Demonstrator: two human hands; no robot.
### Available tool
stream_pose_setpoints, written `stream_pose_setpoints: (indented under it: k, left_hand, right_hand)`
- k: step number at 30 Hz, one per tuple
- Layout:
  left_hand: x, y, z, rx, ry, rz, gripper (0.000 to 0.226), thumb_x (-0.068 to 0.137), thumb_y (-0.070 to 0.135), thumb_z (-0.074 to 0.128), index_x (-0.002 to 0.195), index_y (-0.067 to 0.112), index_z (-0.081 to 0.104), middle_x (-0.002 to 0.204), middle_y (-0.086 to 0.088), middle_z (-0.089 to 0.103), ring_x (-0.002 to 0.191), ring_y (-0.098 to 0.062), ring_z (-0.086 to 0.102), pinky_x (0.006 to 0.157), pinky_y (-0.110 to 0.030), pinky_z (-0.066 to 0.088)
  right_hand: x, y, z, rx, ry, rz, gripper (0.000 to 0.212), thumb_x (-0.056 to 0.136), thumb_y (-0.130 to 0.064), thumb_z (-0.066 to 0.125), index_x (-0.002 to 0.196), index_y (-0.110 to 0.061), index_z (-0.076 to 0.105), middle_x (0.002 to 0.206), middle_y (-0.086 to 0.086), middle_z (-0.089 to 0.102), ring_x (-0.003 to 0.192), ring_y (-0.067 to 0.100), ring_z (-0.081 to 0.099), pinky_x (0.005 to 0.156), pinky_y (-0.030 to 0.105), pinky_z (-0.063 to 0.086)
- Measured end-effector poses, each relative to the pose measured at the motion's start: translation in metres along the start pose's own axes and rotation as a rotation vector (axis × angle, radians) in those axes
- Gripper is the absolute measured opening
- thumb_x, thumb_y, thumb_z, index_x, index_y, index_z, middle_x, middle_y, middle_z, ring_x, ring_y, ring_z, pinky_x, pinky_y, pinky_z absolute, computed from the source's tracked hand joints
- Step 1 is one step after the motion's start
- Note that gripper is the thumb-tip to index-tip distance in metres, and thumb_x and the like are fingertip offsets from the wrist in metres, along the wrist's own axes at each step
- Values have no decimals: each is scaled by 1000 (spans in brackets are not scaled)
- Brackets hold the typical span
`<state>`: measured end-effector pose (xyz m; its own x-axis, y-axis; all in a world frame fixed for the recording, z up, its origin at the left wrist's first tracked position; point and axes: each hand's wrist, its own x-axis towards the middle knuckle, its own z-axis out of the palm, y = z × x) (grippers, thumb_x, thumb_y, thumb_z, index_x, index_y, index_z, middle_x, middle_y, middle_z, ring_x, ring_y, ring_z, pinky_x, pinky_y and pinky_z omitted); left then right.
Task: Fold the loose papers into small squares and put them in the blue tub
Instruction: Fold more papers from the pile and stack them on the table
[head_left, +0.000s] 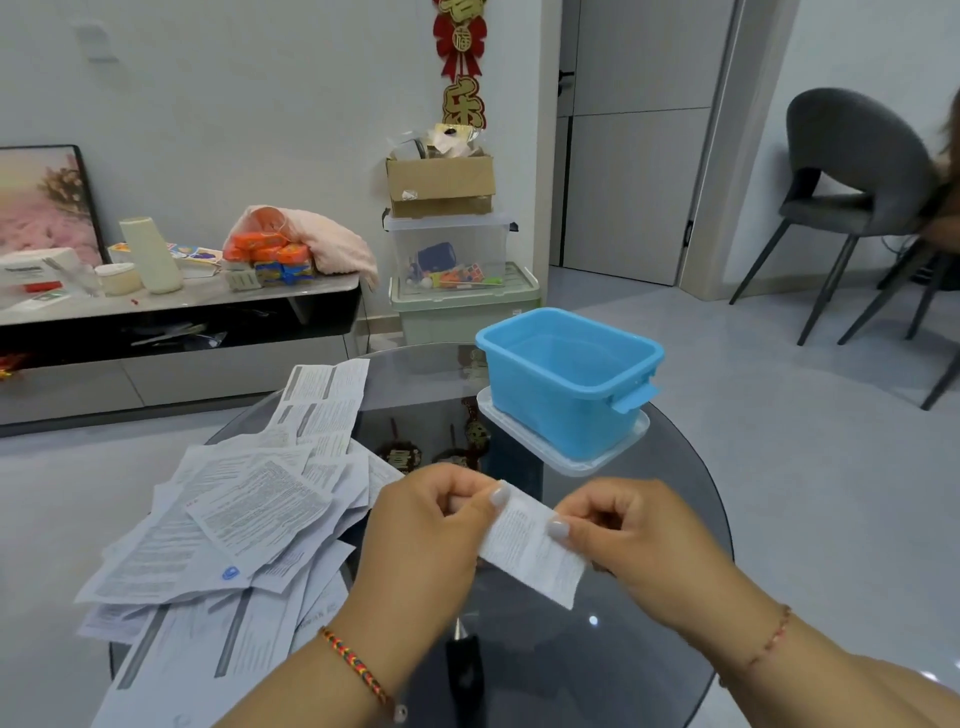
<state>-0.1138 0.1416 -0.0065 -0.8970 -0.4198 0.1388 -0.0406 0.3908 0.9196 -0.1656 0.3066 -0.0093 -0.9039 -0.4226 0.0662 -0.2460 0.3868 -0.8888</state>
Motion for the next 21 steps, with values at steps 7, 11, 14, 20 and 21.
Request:
stream_pose_setpoints:
  k: [7,11,14,20,21]
  left_hand:
    - [13,-39,9,90,-13,-126,14,79,8,68,80,20,60,70,-1,66,61,-16,67,68,-39,58]
    - [17,-39,-3,400,36,44,8,82,27,66,81,29,58,78,12,62,75,-3,58,71,-26,50]
    - [25,-43,-34,602,171,146,10,81,31,66,90,26,63,91,11,60,92,-13,55,76,-27,42]
    - [44,-81,-98,877,178,-93,52,80,45,64,121,16,53,121,-4,58,109,-24,54,84,-33,42]
    - [44,-86,-102,852,127,-144,49,82,42,62,122,16,51,122,-4,58,108,-23,55,82,-31,42]
  right_hand:
    - [48,23,24,-345,89,-28,9,90,-23,60,85,-26,68,84,-19,57,77,-2,52,65,5,34]
    - [69,32,32,-419,112,-71,13,92,-19,57,95,-19,69,88,-14,52,84,3,49,64,5,31]
    - [77,43,36,-440,157,-28,13,91,-24,58,100,-23,67,98,-9,54,91,7,51,74,15,33]
    - [70,41,36,-412,286,-42,27,86,-33,64,110,-22,61,112,-4,48,93,8,46,82,19,33]
    - [68,38,35,-407,307,-54,25,87,-34,64,109,-23,60,110,-4,46,93,9,46,82,20,34]
